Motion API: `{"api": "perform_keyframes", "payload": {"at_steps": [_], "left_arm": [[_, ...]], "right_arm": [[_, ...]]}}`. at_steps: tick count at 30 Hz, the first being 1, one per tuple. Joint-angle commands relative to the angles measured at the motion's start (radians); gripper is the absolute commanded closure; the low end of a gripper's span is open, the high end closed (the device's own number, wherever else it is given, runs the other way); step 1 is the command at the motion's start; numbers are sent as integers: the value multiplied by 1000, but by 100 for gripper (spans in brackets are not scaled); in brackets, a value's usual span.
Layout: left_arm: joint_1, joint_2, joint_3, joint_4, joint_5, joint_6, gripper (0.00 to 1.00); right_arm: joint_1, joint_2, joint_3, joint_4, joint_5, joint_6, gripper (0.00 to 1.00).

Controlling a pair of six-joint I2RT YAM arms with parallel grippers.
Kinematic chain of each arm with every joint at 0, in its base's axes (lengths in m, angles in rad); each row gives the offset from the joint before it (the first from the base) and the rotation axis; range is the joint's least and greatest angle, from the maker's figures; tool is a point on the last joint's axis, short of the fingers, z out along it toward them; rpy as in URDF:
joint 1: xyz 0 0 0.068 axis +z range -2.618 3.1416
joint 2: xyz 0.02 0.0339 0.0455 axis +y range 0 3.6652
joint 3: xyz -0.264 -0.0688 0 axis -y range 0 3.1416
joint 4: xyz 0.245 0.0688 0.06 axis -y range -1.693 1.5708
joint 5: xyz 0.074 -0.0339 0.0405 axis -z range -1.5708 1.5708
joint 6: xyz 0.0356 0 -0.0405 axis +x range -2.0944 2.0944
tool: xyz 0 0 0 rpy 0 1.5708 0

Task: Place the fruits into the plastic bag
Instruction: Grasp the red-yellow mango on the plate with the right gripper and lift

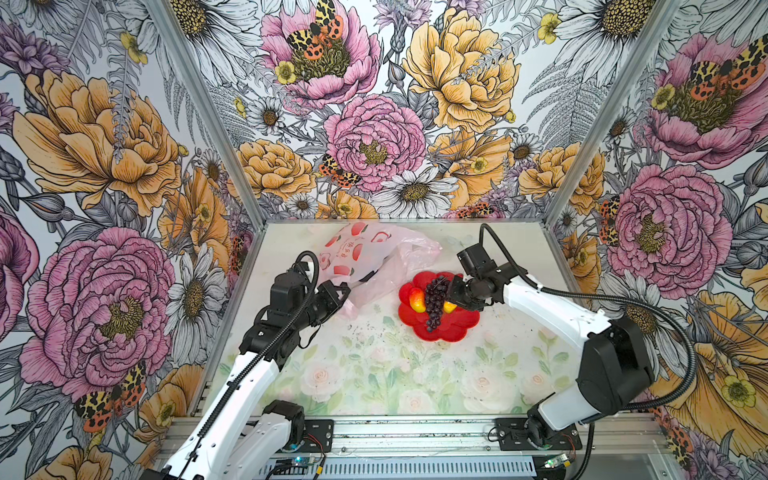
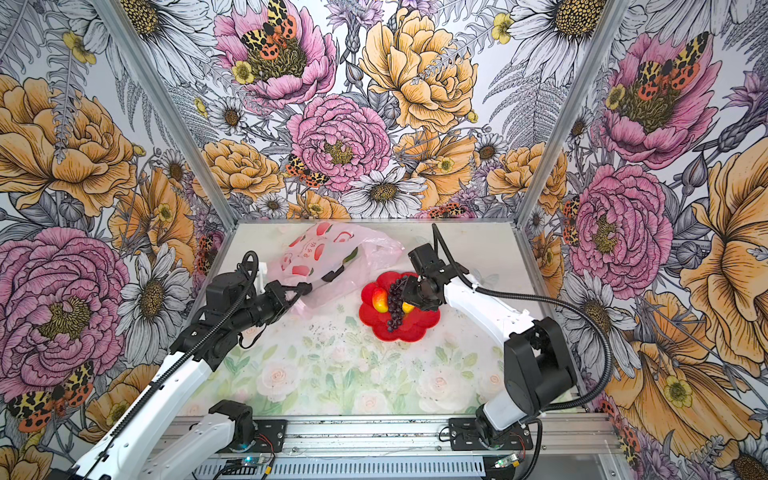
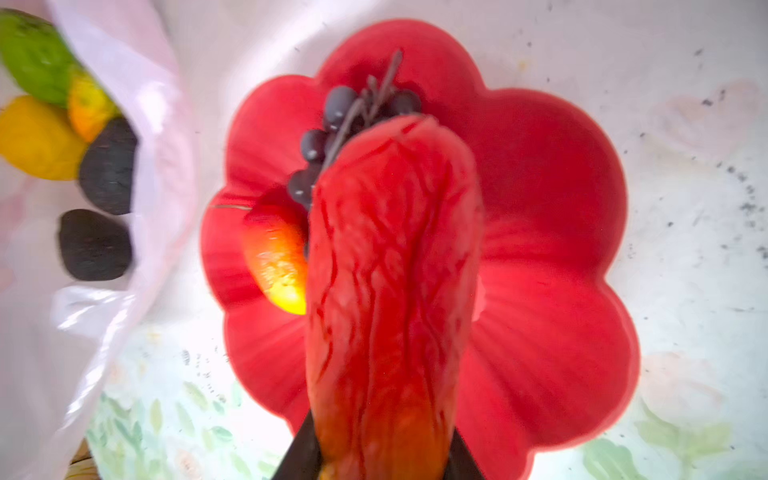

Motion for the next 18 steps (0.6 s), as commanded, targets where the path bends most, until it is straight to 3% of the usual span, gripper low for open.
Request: {"api": "perform_keyframes", "payload": {"at_steps": [1,9,18], "left_arm": [[-15,16,30,39,15,24,100],[-36,67,55,69,12,22,100],[-42,87,67,72,13,15,100]], "right_arm": [[-14,-86,-10,-3,-41,-35,78],[-30,-172,114,0,-139,-115,79],[-11,-73,320,27,-424,-144,79]]}}
